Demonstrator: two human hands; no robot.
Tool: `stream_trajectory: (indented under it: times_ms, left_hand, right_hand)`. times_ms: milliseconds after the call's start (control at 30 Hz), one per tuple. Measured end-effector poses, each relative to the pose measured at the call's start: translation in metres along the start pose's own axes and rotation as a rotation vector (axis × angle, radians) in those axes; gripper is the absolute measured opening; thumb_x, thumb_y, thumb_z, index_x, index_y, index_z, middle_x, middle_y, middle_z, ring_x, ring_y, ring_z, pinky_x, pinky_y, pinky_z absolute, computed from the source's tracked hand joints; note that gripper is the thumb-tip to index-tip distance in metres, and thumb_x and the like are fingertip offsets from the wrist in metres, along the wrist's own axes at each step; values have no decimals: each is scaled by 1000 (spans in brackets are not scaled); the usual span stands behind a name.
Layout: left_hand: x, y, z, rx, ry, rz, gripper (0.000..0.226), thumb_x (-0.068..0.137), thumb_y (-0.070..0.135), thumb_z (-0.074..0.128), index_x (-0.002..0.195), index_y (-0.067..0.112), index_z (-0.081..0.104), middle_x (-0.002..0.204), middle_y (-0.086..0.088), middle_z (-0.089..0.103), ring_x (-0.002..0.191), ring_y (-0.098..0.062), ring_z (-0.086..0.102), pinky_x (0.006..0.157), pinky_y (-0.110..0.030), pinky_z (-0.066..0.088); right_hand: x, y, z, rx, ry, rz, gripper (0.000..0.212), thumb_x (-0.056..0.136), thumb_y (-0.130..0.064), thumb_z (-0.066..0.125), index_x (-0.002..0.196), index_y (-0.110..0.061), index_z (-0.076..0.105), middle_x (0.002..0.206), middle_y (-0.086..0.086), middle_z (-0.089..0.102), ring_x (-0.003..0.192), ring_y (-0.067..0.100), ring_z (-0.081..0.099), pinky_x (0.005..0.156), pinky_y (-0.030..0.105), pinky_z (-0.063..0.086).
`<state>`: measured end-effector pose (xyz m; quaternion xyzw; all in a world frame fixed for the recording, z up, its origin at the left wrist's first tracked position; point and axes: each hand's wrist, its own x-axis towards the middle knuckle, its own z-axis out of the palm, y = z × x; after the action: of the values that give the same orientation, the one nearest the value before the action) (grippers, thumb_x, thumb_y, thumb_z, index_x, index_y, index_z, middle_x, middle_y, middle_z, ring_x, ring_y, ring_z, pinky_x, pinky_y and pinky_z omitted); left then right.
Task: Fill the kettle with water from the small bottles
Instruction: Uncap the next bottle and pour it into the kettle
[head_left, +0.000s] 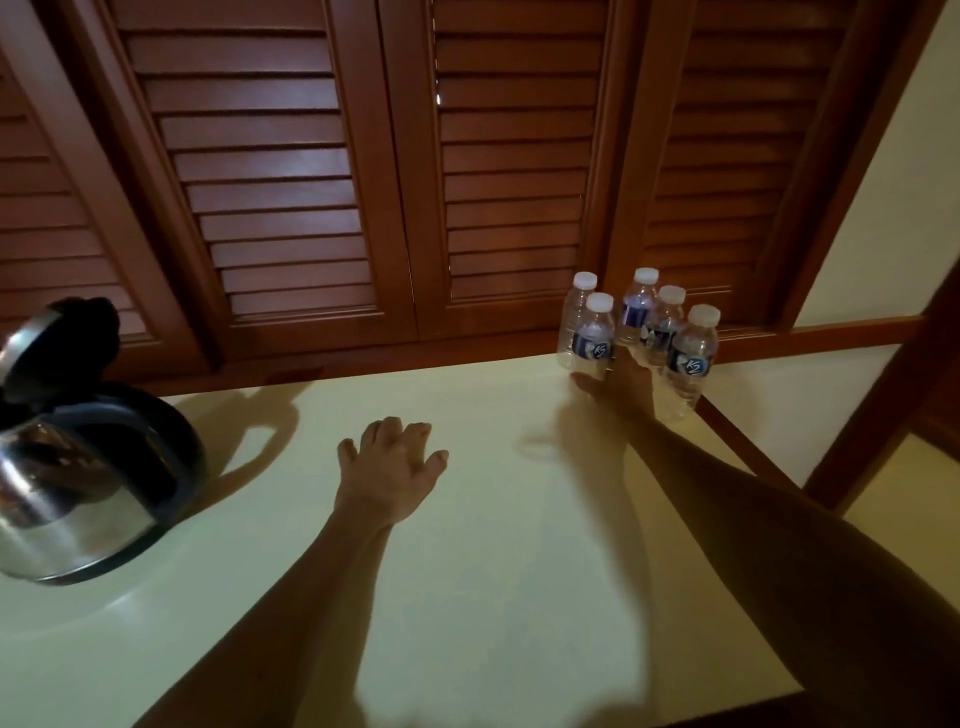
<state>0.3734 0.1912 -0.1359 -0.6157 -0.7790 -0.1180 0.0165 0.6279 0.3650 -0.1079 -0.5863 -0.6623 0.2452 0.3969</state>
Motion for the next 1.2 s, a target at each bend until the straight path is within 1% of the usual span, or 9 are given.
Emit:
stream_trajectory:
  times_ms: [300,600,667,733,800,967,1067,1133,1200]
  left_hand:
    - [0,2,-5,-29,-24,-20,54,97,60,35,145,34,38,152,1,35,142,-22,27,113,-53,20]
    - [1,-1,-4,-40,-24,-2,51,97,58,36,140,33,44,149,-2,40,140,-23,31,111,-54,22]
    - [0,-2,-5,-65,-10,6,46,96,55,38,131,29,54,139,-1,50,135,-24,39,107,-53,27]
    - [-5,-5,-6,-133,49,31,43,92,53,38,106,22,64,115,1,64,118,-22,54,100,-49,39]
    - [-9,-8,-6,-257,98,68,44,88,48,39,91,15,68,96,0,69,98,-22,62,92,-44,48]
    - [-45,-38,-13,-409,5,196,31,93,29,60,119,14,69,133,-3,62,123,-19,56,108,-32,41]
    - [-85,-75,-25,-508,0,296,14,91,21,60,97,19,72,108,12,68,98,-7,64,90,-28,50]
    - [-114,-105,-40,-502,-3,339,15,88,15,55,80,22,65,88,17,65,76,-3,60,74,-26,50]
    - [-140,-140,-54,-447,22,344,15,86,14,54,76,22,61,83,14,65,70,-5,58,68,-28,50]
  right_hand:
    - [-1,12,10,-109,-7,49,53,79,-42,71,120,-14,53,116,8,65,106,28,57,89,42,50]
    - [-24,7,7,25,18,152,84,77,-30,79,144,-5,34,140,15,51,126,32,51,104,42,42]
    - [-41,5,5,67,39,168,84,77,-30,78,144,-4,34,139,16,51,125,30,51,103,40,42]
    - [-66,-3,4,94,35,159,76,80,-29,76,141,-5,38,138,15,52,124,28,51,99,36,42]
    - [-91,-12,6,103,3,114,65,83,-26,74,136,-6,44,135,13,54,120,27,54,95,32,43]
    - [-151,-44,27,-118,-192,-172,44,88,-26,67,127,-7,58,127,10,62,113,26,60,96,29,43]
    - [-194,-75,53,-244,-284,-395,34,88,-32,54,107,-7,67,109,9,69,99,27,64,81,24,42]
    - [-225,-100,77,-269,-327,-520,34,85,-32,52,99,-5,68,100,10,70,90,28,64,79,28,46]
    - [-254,-126,103,-270,-378,-631,30,84,-27,55,95,-2,68,96,12,69,86,29,64,78,34,50]
